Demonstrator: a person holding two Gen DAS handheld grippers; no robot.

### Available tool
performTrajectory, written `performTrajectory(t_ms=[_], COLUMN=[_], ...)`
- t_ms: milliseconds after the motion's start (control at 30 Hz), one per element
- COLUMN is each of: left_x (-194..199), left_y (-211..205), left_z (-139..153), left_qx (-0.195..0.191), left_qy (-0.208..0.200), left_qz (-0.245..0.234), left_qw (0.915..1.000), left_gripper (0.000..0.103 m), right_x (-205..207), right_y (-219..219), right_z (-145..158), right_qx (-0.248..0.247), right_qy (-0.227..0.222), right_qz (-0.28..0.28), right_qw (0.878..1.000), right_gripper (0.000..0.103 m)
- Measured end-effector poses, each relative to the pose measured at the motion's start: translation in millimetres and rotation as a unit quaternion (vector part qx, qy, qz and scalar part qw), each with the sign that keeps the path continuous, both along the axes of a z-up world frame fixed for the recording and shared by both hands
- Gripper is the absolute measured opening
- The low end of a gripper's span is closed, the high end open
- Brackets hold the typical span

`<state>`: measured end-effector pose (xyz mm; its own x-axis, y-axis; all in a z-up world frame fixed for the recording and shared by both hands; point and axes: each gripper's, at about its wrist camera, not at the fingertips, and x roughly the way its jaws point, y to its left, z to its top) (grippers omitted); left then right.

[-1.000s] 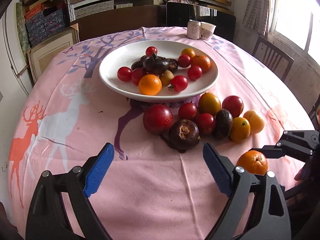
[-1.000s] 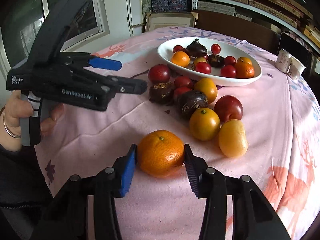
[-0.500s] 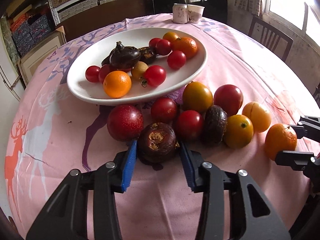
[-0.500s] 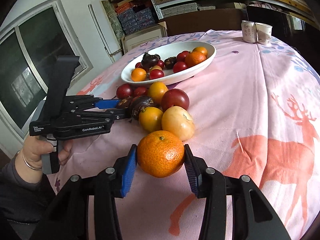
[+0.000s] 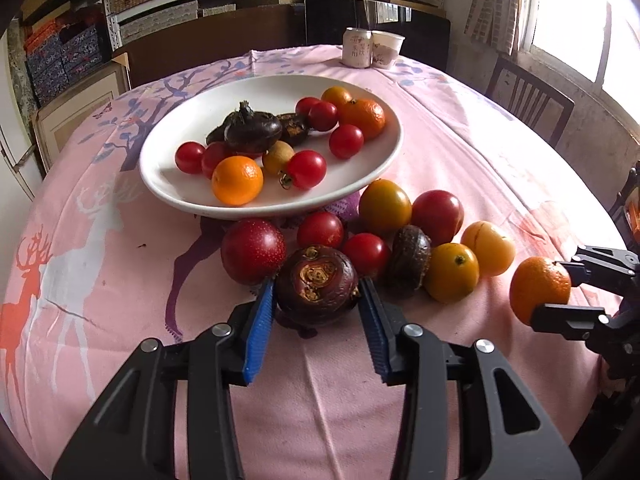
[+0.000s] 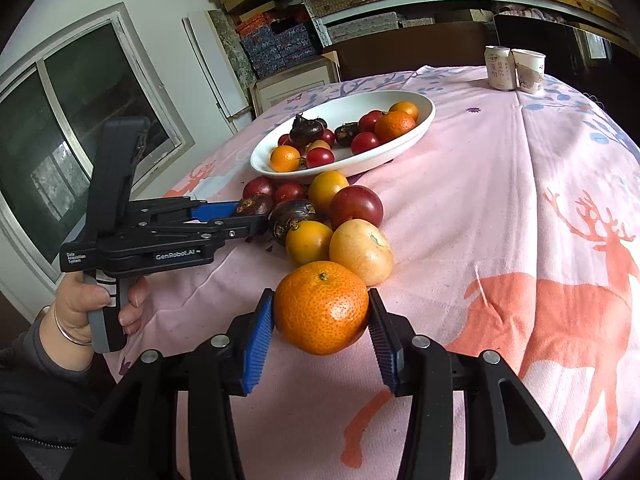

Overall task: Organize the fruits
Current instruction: 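Carry both fruits onto the white plate and open both tools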

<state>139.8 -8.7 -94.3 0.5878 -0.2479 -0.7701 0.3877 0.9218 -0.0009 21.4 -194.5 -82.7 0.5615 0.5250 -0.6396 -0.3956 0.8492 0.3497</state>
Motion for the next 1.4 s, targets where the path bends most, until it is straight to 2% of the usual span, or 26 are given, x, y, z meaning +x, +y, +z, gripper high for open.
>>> performTrajectory(t_ms=[200, 333, 467, 600, 833, 867, 900, 933, 967, 1000, 1133, 1233, 1333, 1400], left_x=[-22.9, -15.8, 20.3, 69.2, 142.8, 147.3, 149.9, 150.9, 149.7, 147.1, 125.8, 92.7, 58.7, 45.4], left_y=[14.7, 30.8, 39.8, 40.2, 39.0, 39.1, 39.2, 40.2, 42.6, 44.8, 48.7, 45.0, 39.5, 36.8], left_z=[29.6, 54.0, 68.6, 69.3, 42.3, 41.7, 41.6, 42.8, 45.8, 48.8, 55.5, 53.0, 39.4, 24.5], left_qx=[-0.017, -0.030, -0.034, -0.033, -0.036, -0.040, -0.041, -0.043, -0.050, -0.056, -0.051, -0.023, 0.006, 0.022], left_qy=[-0.036, -0.064, -0.068, -0.059, -0.019, -0.020, -0.023, -0.030, -0.041, -0.049, -0.057, -0.062, -0.054, -0.035], left_qz=[0.007, 0.027, 0.042, 0.056, 0.087, 0.090, 0.094, 0.102, 0.111, 0.114, 0.106, 0.077, 0.043, 0.032], left_qw=[0.9992, 0.9972, 0.9962, 0.9961, 0.9953, 0.9949, 0.9945, 0.9934, 0.9918, 0.9907, 0.9914, 0.9948, 0.9976, 0.9986], left_gripper=[0.041, 0.041, 0.041, 0.041, 0.042, 0.045, 0.058, 0.067, 0.079, 0.080, 0.080, 0.080, 0.081, 0.081], right_x=[3.4, 19.1, 60.7, 123.5, 219.0, 228.3, 233.9, 238.0, 239.3, 237.1, 216.1, 182.7, 139.4, 116.4], right_y=[1.5, 2.9, 6.8, 16.5, 55.5, 58.9, 60.8, 61.2, 60.8, 59.4, 47.6, 30.5, 8.5, -5.4], right_z=[7.5, 36.2, 65.1, 78.0, 54.1, 50.3, 47.2, 46.0, 47.5, 51.1, 61.4, 64.9, 60.4, 51.8], right_qx=[-0.005, -0.020, -0.014, 0.000, -0.032, -0.036, -0.039, -0.038, -0.037, -0.033, -0.021, -0.011, -0.005, 0.001], right_qy=[0.001, -0.033, -0.043, -0.022, 0.023, 0.027, 0.030, 0.027, 0.020, 0.008, -0.005, -0.009, -0.028, -0.034], right_qz=[-0.004, -0.011, -0.020, -0.035, -0.068, -0.073, -0.079, -0.087, -0.092, -0.098, -0.094, -0.087, -0.090, -0.099], right_qw=[1.000, 0.999, 0.999, 0.999, 0.997, 0.996, 0.996, 0.995, 0.995, 0.995, 0.995, 0.996, 0.996, 0.994], right_gripper=[0.046, 0.046, 0.046, 0.046, 0.047, 0.047, 0.047, 0.054, 0.058, 0.059, 0.060, 0.061, 0.069, 0.070])
